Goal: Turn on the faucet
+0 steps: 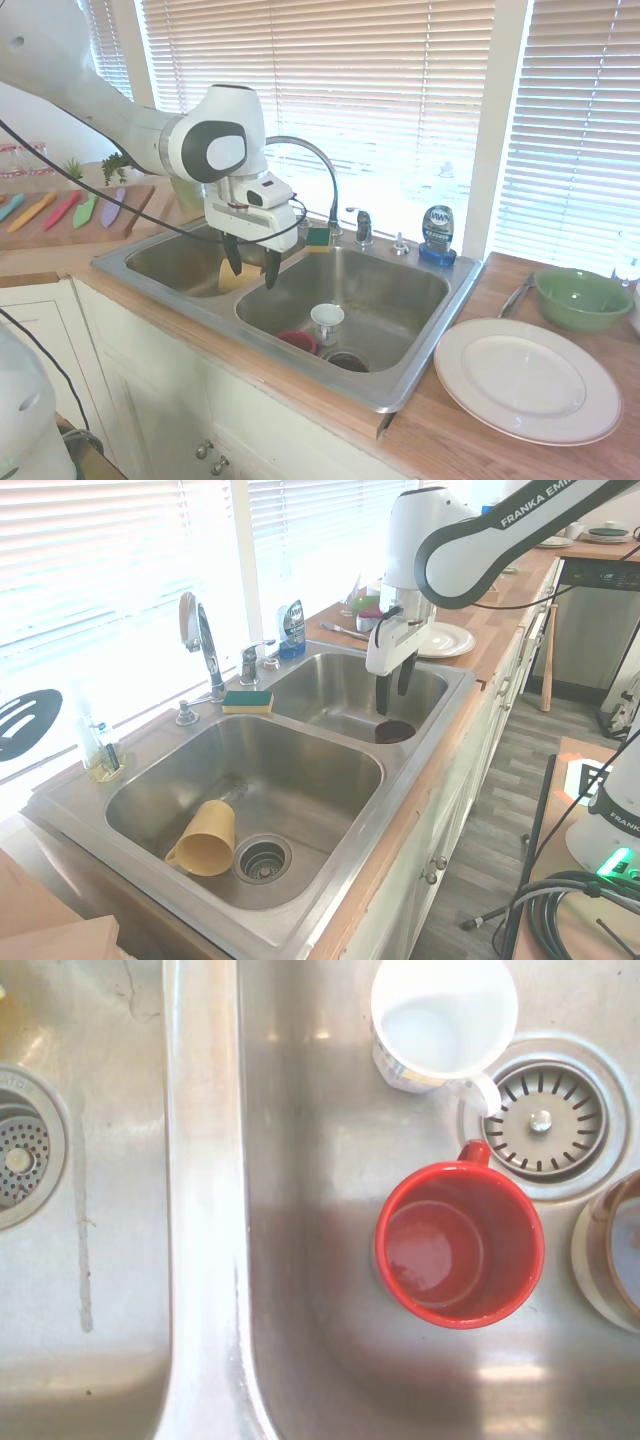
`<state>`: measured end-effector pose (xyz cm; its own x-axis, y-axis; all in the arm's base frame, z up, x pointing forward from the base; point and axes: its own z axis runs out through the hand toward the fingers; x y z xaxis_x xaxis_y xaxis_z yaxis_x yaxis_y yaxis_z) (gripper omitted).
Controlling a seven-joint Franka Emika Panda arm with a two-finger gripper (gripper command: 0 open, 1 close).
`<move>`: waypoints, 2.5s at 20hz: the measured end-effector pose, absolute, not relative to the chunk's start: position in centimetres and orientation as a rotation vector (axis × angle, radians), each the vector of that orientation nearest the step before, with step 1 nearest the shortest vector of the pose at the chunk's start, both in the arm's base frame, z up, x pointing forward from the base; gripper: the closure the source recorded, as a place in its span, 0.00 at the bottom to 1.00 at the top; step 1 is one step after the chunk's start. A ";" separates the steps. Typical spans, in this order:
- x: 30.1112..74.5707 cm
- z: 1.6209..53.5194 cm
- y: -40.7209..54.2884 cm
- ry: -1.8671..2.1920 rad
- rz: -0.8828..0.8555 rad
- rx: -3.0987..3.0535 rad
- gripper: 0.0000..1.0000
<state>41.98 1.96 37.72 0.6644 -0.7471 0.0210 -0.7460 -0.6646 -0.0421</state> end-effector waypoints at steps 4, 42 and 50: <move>42.2 37.7 1.9 1.269 -0.070 -2.850 1.00; 49.7 38.4 -0.4 1.375 -0.115 -2.780 1.00; 58.0 38.3 -0.8 1.403 -0.124 -2.752 1.00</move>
